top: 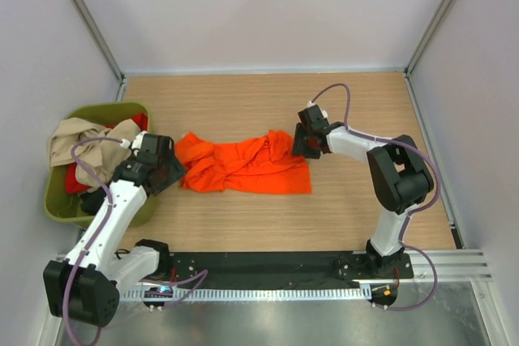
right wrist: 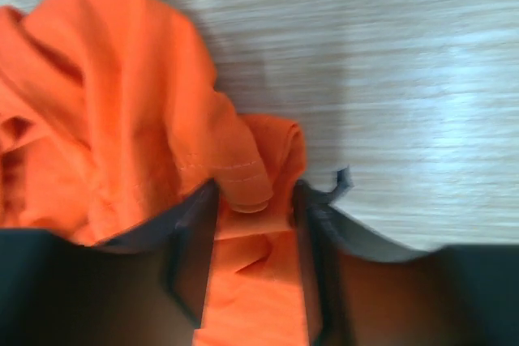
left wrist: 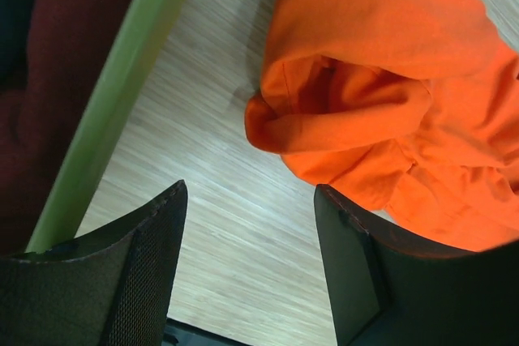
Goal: Fold and stack the t-shirts
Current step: Move the tshirt to the center of the board
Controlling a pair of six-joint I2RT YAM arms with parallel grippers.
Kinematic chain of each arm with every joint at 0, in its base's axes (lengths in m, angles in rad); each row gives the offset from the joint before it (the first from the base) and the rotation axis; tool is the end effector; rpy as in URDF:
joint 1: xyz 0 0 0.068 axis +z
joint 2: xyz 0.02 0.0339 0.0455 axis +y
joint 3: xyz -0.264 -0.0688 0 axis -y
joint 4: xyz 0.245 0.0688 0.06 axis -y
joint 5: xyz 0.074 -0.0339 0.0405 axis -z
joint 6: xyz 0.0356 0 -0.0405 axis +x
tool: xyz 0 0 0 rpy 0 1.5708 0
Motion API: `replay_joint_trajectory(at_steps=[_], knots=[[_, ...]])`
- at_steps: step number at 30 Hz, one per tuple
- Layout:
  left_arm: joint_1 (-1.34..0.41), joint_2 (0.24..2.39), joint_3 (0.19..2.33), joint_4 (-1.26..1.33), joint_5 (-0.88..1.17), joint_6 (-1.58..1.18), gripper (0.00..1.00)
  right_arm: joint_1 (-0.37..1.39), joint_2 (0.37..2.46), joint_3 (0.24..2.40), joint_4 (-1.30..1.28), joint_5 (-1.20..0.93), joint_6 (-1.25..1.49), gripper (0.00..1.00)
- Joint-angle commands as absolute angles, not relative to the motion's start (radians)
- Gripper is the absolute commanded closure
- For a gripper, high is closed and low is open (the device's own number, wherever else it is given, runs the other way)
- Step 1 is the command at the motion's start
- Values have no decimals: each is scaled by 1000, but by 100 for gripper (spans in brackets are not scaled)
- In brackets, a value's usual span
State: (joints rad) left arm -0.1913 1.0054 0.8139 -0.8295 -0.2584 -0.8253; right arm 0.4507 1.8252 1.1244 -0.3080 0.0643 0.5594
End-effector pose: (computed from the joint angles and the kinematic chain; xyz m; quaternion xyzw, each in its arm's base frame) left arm 0.1855 -0.0267 0.2562 -0.3307 0.8960 -0.0227 0.2955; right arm 0.3347 0.1594 0.1642 0.0611 0.9584 0.1071 0.2575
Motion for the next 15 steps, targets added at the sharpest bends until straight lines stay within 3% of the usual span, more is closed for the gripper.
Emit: replay_joint_trajectory(at_steps=[1, 3, 6, 13, 14, 15], knots=[[-167, 991, 856, -899, -420, -833, 34, 456, 1835, 1141, -278, 182, 597, 60], [-167, 989, 879, -876, -396, -807, 33, 456, 1826, 1153, -375, 338, 600, 73], [-173, 997, 908, -780, -168, -729, 33, 431, 1810, 1219, -549, 546, 614, 86], [-225, 1175, 972, -657, -6, -703, 32, 250, 1682, 1212, -635, 629, 554, 89], [-233, 1208, 986, -635, 24, -700, 32, 232, 1671, 1215, -646, 614, 549, 88], [-248, 1262, 1012, -621, 32, -695, 31, 203, 1660, 1230, -667, 603, 535, 80]])
